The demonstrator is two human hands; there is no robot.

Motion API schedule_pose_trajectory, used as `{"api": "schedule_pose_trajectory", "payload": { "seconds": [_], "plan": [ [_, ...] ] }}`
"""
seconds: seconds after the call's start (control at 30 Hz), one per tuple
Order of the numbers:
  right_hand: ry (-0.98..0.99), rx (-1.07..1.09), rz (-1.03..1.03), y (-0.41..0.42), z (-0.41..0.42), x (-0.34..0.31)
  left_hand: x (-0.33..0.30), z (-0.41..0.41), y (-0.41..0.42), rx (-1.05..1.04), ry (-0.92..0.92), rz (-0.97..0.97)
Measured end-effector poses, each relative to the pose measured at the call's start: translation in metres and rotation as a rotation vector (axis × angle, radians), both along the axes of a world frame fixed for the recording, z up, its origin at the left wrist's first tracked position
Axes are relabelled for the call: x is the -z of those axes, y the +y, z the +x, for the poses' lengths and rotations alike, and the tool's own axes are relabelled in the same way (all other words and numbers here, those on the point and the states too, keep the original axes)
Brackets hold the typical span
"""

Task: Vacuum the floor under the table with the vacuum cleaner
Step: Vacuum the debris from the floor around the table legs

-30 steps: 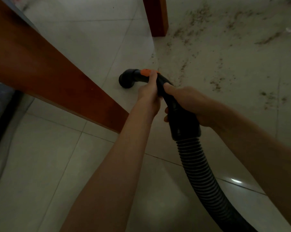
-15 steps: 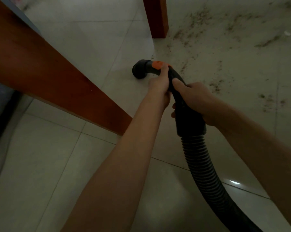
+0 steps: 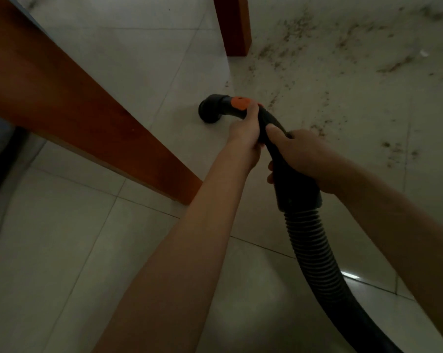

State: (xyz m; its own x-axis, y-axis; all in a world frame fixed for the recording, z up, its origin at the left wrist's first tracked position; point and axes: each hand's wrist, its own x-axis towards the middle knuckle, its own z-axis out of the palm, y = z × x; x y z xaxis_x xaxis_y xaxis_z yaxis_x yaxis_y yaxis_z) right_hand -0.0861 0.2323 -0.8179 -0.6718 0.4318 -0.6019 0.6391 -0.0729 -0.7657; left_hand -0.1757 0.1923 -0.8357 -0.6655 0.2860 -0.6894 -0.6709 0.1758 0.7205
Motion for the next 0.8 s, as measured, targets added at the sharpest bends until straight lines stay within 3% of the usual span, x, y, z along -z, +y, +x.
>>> {"api": "schedule_pose_trajectory", "payload": {
  "seconds": [0.1,0.37,0.67,0.8],
  "plan": [
    [0.000,0.004,0.002,0.000,0.004,0.001,0.000,0.005,0.002,-0.005,0.005,-0.008],
    [-0.030,0.014,-0.241,0.015,0.022,-0.018,-0.002,0.024,-0.001,-0.045,-0.053,0.108],
    [-0.001,0.092,-0.046,0.007,0.034,-0.008,-0.012,0.039,0.013,0.021,-0.039,0.033],
    [-0.005,0.080,-0.104,0.010,0.040,-0.011,-0.012,0.045,0.009,-0.006,-0.040,0.078]
  ]
}}
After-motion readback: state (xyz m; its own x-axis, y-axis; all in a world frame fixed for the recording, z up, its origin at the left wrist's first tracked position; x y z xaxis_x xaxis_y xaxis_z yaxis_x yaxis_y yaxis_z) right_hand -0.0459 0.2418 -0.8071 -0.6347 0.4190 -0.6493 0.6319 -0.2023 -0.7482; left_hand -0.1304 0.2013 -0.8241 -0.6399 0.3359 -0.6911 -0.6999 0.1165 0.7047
